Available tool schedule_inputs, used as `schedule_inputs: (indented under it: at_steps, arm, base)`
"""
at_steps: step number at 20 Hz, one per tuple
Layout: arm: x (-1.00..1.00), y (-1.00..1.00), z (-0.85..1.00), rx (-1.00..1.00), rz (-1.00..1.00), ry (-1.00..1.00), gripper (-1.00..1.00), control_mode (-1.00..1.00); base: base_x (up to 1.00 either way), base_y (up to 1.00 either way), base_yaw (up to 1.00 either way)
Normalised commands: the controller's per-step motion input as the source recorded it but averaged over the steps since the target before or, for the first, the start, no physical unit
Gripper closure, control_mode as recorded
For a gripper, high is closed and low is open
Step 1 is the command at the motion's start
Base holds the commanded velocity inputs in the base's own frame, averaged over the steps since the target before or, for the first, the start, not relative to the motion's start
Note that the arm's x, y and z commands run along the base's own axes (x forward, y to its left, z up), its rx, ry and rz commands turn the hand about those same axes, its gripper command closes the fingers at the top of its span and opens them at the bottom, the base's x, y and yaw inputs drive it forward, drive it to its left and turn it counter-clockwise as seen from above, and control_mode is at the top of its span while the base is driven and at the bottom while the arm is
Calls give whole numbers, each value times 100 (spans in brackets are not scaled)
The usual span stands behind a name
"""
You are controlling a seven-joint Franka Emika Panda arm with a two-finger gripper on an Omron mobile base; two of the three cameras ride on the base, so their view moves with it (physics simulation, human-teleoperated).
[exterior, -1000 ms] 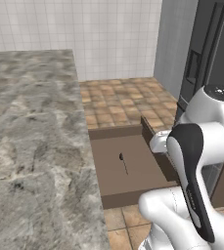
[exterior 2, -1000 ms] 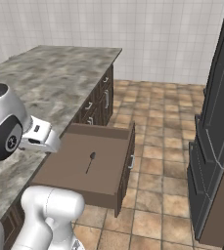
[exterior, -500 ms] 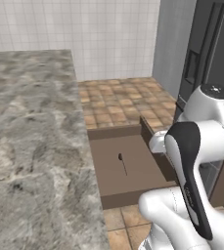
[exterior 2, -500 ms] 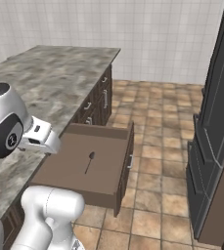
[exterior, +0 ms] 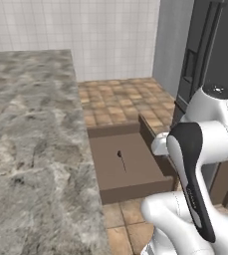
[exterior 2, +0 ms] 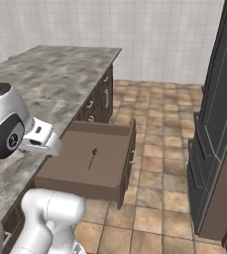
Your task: Organize the utensils by type. Pick up the wooden spoons from the counter and place them in the open cabinet. Then pick up the metallic utensils from the counter and place them in the open drawer.
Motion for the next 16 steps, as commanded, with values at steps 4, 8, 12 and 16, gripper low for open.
schedule_inputs:
  at_steps: [4,8,12,16]
  arm:
    - [0,0,0,0,0,0,-100,100]
    - [0,0,0,0,0,0,-100,100]
    - [0,0,0,0,0,0,-100,100]
    - [0,0,0,0,0,0,-100,100]
  base:
    - [-63,-16,-1]
    - [-7,-34,0]
    - [13,-47,-8]
    - [6,-77,-16]
